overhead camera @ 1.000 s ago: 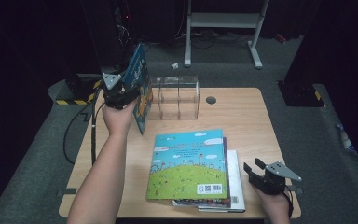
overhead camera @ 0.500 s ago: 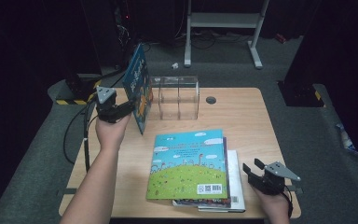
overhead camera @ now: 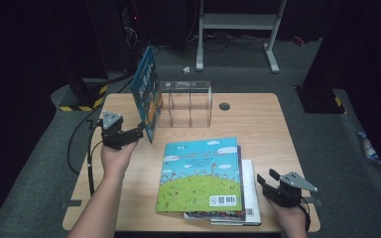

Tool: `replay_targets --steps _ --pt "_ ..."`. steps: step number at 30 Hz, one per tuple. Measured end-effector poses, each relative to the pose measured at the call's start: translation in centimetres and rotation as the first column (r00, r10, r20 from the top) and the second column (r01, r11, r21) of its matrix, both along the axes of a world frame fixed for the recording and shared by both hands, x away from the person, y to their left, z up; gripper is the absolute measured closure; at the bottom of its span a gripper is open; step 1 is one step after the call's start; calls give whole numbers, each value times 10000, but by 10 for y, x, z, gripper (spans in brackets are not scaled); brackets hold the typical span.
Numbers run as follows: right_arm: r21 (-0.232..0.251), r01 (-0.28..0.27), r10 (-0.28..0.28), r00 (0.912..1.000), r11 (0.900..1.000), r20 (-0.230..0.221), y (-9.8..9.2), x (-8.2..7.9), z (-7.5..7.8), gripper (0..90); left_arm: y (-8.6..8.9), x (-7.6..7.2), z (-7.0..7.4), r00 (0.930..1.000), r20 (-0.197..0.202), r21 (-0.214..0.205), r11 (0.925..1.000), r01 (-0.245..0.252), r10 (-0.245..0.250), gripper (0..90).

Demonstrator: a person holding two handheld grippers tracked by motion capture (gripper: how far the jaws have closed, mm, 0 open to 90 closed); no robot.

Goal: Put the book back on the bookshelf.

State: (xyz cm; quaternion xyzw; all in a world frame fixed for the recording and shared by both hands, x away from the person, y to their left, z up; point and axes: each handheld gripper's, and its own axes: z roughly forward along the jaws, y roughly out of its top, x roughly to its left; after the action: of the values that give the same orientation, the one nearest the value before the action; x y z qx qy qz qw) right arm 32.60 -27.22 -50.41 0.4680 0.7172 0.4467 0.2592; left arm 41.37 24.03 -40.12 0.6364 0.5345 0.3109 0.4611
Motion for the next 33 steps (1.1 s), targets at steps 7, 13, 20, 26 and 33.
replay_targets --steps 7,13,20,26,33 --pt "-83 -10 10 10000 10000 -65 0 1 0 434 -16 -18 -27 9937 -731 298 9958 871 -847 101" --pt "-169 -15 12 9999 9999 -157 1 1 0 414 -30 -33 -52 9791 -1425 421 9874 1524 -1450 63" --pt "-207 84 -87 9998 9998 -161 0 0 1 364 -49 -51 -85 9527 -2140 694 9694 2353 -2159 30" --pt "-237 -141 142 9999 9996 49 3 -3 4 363 -62 -59 -104 9263 -2647 862 9502 2996 -2681 15" --pt "-555 -392 407 9988 9977 265 13 -2 11 348 -71 -67 -112 9048 -2921 1009 9309 3512 -3097 24"
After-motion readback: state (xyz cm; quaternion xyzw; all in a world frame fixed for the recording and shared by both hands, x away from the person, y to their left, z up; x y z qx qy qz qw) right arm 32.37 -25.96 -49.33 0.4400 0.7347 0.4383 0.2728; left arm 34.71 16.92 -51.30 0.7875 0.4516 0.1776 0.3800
